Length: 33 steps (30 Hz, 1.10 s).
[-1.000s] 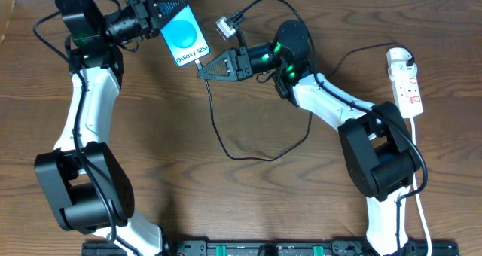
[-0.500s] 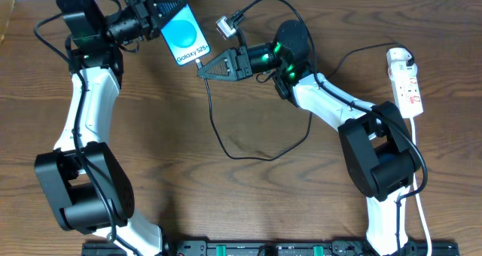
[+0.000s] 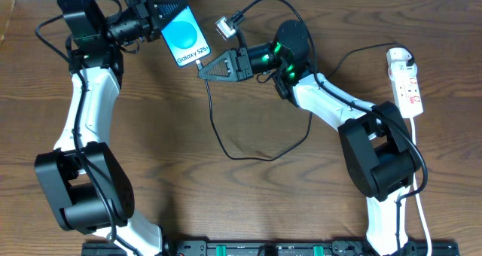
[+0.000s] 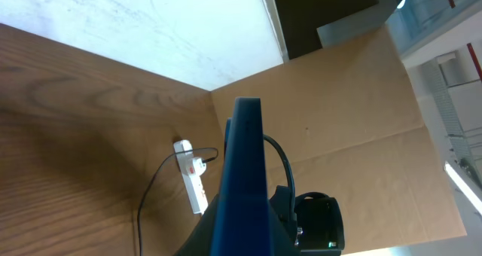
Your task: Plug charger to phone and switch on socket
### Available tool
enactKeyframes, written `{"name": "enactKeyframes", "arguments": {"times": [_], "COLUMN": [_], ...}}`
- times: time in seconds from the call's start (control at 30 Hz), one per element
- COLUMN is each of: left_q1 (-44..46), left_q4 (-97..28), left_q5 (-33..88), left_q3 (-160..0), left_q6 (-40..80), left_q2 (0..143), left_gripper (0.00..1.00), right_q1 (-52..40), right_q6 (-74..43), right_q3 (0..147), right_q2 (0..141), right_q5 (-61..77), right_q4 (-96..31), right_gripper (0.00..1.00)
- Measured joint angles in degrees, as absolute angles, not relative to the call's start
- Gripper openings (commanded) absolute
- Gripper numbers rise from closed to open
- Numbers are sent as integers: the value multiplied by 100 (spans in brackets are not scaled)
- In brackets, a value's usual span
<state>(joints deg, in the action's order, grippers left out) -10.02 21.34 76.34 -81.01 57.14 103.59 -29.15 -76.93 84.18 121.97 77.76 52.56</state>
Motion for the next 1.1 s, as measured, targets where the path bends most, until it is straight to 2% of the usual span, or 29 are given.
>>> {"name": "enactKeyframes", "arguments": {"times": [0.67,1.1], "left_q1": [-1002,-1013], "left_q4": [2139,2119], "left_q5": [7828,7459], "left_q3": [-8101,-8099], "left_q6": [5712,5714], "left_q2": [10359,10359], "left_gripper": [7,7], "right_q1": [-2915,-2899], "right_q6": [-7673,-7618], "right_q3": [8418,8418], "right_q2": [12197,12197], "right_q5": [7902,7664], "right_q4": [5258,5076], "right_gripper": [2,2]}}
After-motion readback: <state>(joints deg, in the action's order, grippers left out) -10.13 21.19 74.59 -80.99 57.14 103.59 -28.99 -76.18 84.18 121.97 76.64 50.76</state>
